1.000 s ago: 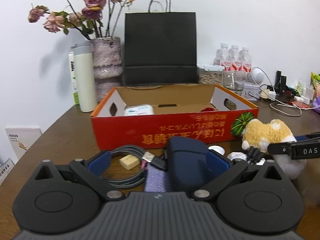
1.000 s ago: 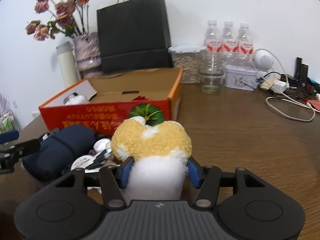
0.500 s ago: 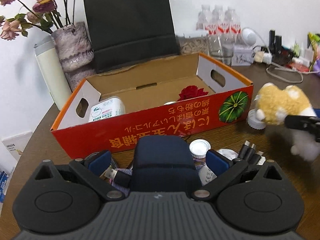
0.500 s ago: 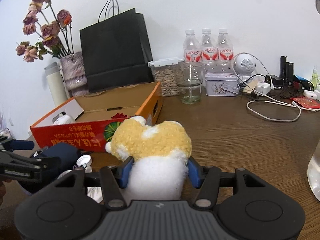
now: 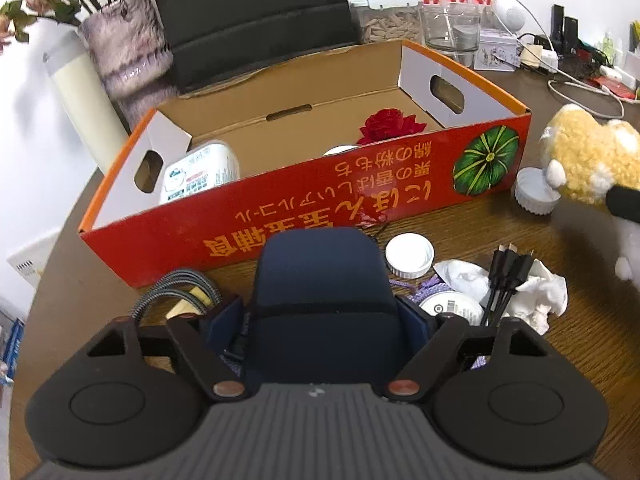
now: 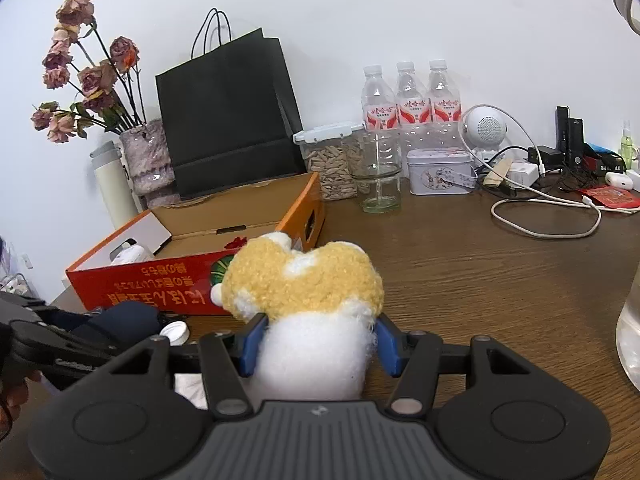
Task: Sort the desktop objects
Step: 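Lift the navy pouch and plush sheep and carry them toward the box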
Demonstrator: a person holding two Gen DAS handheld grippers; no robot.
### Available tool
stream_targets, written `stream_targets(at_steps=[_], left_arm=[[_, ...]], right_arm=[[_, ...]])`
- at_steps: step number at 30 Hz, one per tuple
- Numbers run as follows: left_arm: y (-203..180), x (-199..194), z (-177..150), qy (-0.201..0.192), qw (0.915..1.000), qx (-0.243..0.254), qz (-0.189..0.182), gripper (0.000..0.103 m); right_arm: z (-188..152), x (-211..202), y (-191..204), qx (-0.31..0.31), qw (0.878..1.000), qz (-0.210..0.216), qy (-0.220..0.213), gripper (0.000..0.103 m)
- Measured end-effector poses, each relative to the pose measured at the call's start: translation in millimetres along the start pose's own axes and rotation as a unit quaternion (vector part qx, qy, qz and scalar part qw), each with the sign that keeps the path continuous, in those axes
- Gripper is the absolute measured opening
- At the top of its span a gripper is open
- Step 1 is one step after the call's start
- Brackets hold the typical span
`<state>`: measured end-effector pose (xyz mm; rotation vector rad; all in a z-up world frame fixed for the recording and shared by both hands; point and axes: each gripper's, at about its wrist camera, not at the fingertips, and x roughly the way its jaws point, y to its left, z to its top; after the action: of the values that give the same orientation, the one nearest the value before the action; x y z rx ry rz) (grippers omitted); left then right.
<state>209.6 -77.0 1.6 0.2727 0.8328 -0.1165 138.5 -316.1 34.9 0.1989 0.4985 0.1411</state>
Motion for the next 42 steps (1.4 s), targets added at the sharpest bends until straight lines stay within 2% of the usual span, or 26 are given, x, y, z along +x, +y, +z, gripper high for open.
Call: stream_targets(at_steps=[2,12,17,25,30,35,39,42], left_arm=[[3,1,1,0.006,0.9999,-0.007,-0.014,0.075],[9,-14,-4,-0.007,0.9991,-0.030,-0.029,0.064],[15,-31,-7,-0.028,0.9979,-0.043,-0.038,0.064],[26,-65,-6,-0.085,0.9929,-0.060,-0.058,0.064],[42,-83,3,-0.123,0.9870,-0.079,-0.069,0.064],[59,-90,24,-0.166,0.9773,-0.103,-0.082,0.064],[70,-84,41,-0.201,0.9675,-0.123,-0.092,0.064],[76,-70,55,-0.221,0.9607,-0.141,-0.092,0.064]], right_arm=[[0,-2,0,0.003,1.000,0.001,-0.002,0.055],[1,-8,-1,0.008,1.000,0.005,-0.013,0.055],[1,-11,-1,0.008,1.000,0.004,-0.020,0.055],[3,-18,7,-0.005,0.999,0.005,-0.044,0.055],[19,-24,17,0.003,0.998,0.035,-0.060,0.055],[54,-18,34,0.004,0.995,0.056,-0.082,0.055],[84,-1,56,-0.007,0.992,0.058,-0.111,0.055],[103,26,69,0.003,0.991,0.064,-0.115,0.055]])
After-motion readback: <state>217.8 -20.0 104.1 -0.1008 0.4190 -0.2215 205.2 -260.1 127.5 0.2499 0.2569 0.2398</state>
